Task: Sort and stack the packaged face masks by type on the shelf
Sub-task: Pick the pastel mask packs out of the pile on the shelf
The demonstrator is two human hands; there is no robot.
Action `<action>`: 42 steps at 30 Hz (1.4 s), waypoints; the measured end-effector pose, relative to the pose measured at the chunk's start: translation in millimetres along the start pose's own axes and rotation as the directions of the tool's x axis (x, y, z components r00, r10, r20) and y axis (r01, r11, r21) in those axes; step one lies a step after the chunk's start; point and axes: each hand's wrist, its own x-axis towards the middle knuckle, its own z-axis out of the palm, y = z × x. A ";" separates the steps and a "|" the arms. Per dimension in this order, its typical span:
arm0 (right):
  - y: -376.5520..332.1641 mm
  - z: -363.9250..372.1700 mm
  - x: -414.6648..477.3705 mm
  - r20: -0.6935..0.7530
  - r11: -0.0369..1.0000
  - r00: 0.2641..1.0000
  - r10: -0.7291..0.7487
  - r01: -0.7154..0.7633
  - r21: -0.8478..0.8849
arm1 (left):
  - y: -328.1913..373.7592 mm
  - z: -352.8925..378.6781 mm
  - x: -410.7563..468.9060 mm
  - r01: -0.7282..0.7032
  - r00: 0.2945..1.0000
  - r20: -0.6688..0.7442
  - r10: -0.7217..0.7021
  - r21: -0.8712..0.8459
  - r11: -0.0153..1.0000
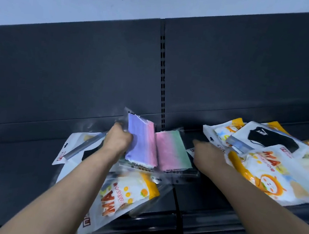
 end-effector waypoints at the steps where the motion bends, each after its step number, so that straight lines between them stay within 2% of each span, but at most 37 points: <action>1: -7.0 4.0 5.6 -0.025 0.999 1.000 -0.016 0.016 0.037 | -1.0 0.2 2.0 0.005 1.000 0.002 -0.005 -0.005 1.000; 5: -35.7 18.6 16.1 0.163 0.991 0.980 -0.110 0.122 -0.060 | -6.6 -7.6 11.3 0.029 0.999 0.037 -0.028 -0.035 0.999; 8: -51.7 26.0 15.1 0.239 0.977 0.947 -0.215 0.212 0.041 | -19.2 -19.7 22.9 0.064 0.997 0.038 -0.062 -0.049 0.997; 10: -58.8 29.5 17.4 0.198 0.980 0.961 -0.193 0.181 0.080 | -28.5 -28.7 28.8 0.087 0.996 0.037 -0.086 -0.013 0.996; 12: -60.0 29.3 22.2 0.148 0.996 0.986 -0.080 0.075 0.038 | -34.9 -32.8 28.7 0.092 0.995 0.046 -0.092 0.008 0.996; 14: -60.8 26.3 26.6 0.177 1.000 0.984 -0.011 0.006 0.029 | -38.8 -32.6 29.2 0.093 0.995 0.047 -0.093 0.005 0.996; 18: -70.4 24.2 27.7 0.087 0.998 0.996 -0.020 0.014 0.059 | -40.6 -28.1 34.3 0.084 0.995 0.052 -0.082 -0.028 0.996; 23: -74.6 0.7 27.2 -0.021 0.934 0.998 0.058 -0.046 0.354 | -35.9 -30.4 33.8 0.055 0.998 0.041 -0.052 -0.076 0.996; 28: -45.0 -27.9 22.2 -0.109 0.908 0.982 0.155 -0.098 0.408 | -24.5 -37.7 21.1 0.009 1.000 0.000 -0.009 -0.136 0.991; 33: -35.9 -34.4 2.6 -0.082 0.854 0.992 0.098 -0.042 0.519 | -22.2 -40.0 -2.9 0.011 0.997 -0.072 -0.021 -0.144 0.990; 37: -53.7 -44.4 -6.2 -0.005 0.687 1.000 0.020 -0.010 0.726 | -33.7 -63.0 -23.3 0.071 0.988 -0.124 -0.092 -0.160 0.984; 42: -122.3 -46.3 -31.3 -0.042 0.740 0.986 -0.164 0.151 0.656 | -74.8 -128.0 -49.5 0.091 0.962 -0.245 -0.123 -0.141 0.986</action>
